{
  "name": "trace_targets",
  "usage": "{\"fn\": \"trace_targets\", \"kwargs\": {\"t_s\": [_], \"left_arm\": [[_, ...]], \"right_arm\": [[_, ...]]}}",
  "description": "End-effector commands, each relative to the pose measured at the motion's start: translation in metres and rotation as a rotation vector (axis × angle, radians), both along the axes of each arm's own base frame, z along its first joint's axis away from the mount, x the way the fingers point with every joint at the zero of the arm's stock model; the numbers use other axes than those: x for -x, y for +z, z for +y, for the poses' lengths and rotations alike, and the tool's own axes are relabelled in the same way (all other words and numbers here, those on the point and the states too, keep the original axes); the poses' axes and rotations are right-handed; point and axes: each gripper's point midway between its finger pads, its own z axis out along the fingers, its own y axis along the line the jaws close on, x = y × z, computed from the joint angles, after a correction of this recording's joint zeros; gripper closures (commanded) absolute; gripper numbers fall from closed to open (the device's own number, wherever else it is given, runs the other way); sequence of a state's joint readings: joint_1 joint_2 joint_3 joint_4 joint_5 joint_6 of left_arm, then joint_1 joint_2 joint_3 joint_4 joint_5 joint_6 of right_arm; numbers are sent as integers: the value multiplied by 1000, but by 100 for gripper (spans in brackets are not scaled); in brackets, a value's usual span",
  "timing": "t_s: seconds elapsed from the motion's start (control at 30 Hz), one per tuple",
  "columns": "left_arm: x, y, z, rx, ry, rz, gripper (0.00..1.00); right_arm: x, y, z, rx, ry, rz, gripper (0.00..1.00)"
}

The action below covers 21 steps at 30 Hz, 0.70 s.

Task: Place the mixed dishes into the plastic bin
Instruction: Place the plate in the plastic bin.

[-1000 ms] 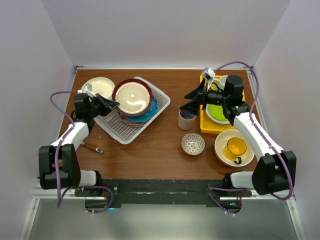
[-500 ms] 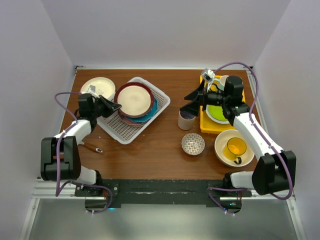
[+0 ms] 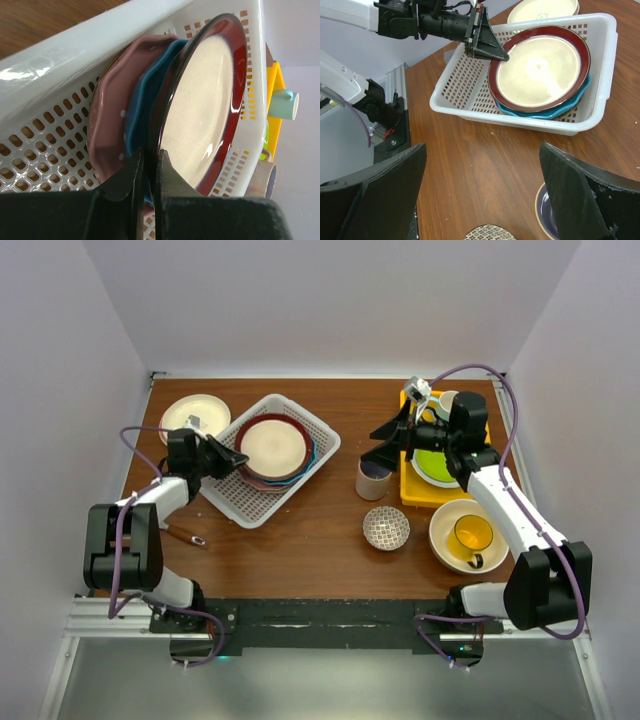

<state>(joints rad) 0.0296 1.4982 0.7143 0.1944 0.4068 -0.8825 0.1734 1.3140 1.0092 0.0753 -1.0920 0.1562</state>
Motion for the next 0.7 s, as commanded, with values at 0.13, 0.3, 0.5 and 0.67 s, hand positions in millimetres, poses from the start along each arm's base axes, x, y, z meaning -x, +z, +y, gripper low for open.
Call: {"fn": "trace_targets", "kwargs": {"t_s": [0.13, 0.3, 0.5, 0.67], "left_arm": [[-31, 56, -16, 71, -42, -202, 100], [-29, 51, -16, 66, -43, -189, 75], [-25, 55, -13, 26, -49, -204, 53], [-24, 63, 3, -104, -20, -230, 38]], "right_arm": [[3, 13, -2, -14, 9, -62, 2], [3, 14, -3, -15, 7, -63, 2], [4, 15, -5, -17, 6, -66, 2], [3, 15, -5, -17, 4, -68, 2]]}}
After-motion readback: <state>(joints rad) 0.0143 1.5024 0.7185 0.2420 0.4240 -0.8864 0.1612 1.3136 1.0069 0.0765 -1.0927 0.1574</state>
